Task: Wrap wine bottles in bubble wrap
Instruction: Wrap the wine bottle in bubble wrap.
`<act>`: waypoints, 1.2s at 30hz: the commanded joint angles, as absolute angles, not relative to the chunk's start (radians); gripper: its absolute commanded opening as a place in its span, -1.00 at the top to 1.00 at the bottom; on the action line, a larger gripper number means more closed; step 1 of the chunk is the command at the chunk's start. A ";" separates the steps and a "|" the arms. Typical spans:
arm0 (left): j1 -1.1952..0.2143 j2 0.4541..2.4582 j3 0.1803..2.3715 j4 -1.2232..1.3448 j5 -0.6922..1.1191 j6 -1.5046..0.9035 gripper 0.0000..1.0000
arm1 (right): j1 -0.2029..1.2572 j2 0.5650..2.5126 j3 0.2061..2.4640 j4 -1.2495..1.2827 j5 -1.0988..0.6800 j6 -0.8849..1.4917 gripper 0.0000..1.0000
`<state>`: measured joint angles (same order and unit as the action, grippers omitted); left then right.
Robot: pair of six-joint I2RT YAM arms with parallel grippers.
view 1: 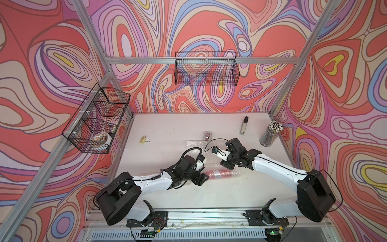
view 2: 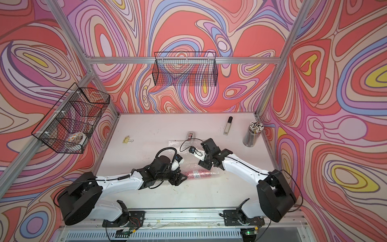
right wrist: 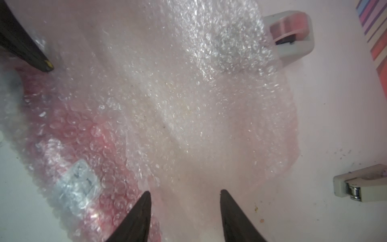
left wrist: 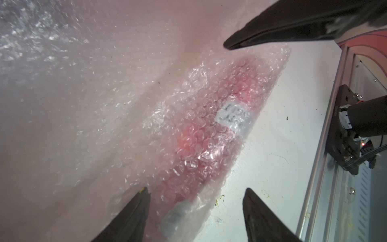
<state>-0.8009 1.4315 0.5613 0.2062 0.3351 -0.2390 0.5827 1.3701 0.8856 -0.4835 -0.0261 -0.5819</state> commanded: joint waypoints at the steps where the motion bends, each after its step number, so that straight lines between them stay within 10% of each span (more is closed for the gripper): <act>1: -0.778 1.460 0.605 0.207 0.385 -0.233 -0.41 | 0.578 1.298 0.870 -0.525 -0.069 -0.603 -0.20; 12: -0.738 1.479 0.649 0.084 0.422 -0.186 -0.35 | 0.641 1.141 0.708 -0.502 -0.244 -0.767 -0.31; 36: -0.698 1.479 0.710 -0.028 0.533 -0.138 -0.28 | 0.745 1.483 0.792 -0.503 -0.181 -0.917 -0.58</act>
